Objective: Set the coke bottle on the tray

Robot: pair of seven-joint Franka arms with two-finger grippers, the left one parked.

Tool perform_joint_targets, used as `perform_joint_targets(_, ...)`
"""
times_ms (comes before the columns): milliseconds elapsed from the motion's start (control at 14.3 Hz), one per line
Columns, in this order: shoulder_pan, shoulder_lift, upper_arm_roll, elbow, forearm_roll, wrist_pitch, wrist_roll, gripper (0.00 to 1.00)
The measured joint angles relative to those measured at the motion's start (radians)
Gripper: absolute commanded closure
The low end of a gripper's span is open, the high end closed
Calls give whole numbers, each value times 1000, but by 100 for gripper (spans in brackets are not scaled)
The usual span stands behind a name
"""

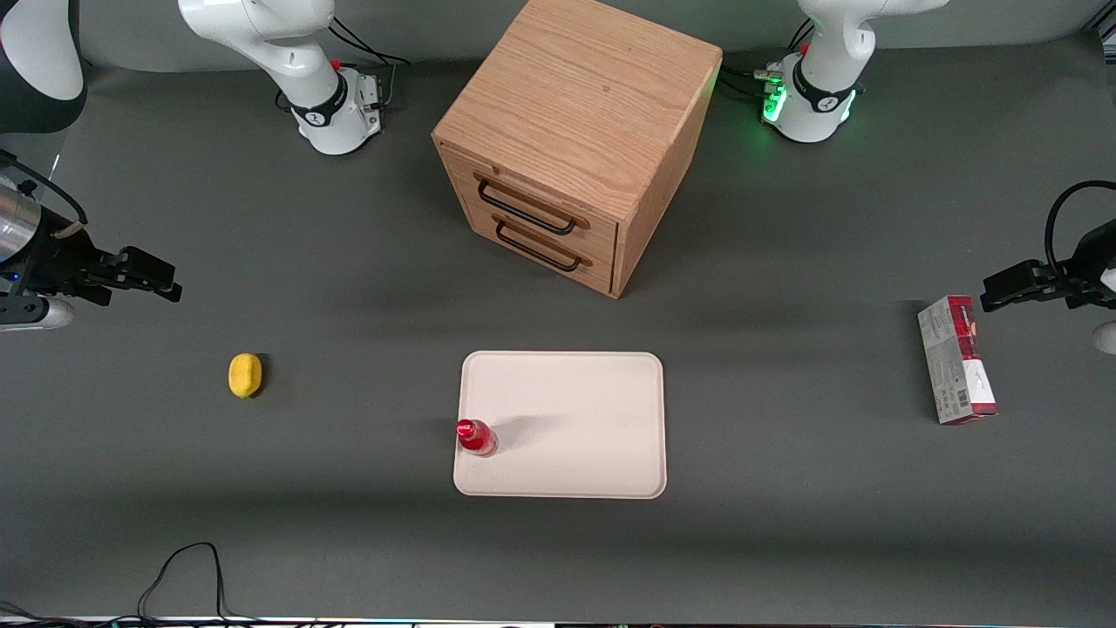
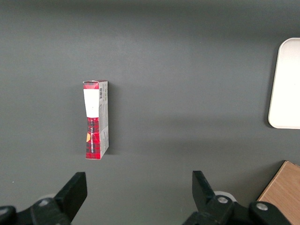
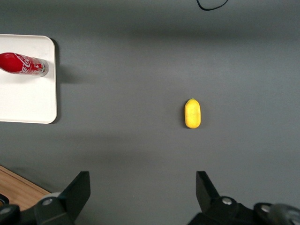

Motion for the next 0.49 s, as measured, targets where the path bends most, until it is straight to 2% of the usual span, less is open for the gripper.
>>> perform_joint_targets(488,0,-4,-1,0,-6,0,0,0)
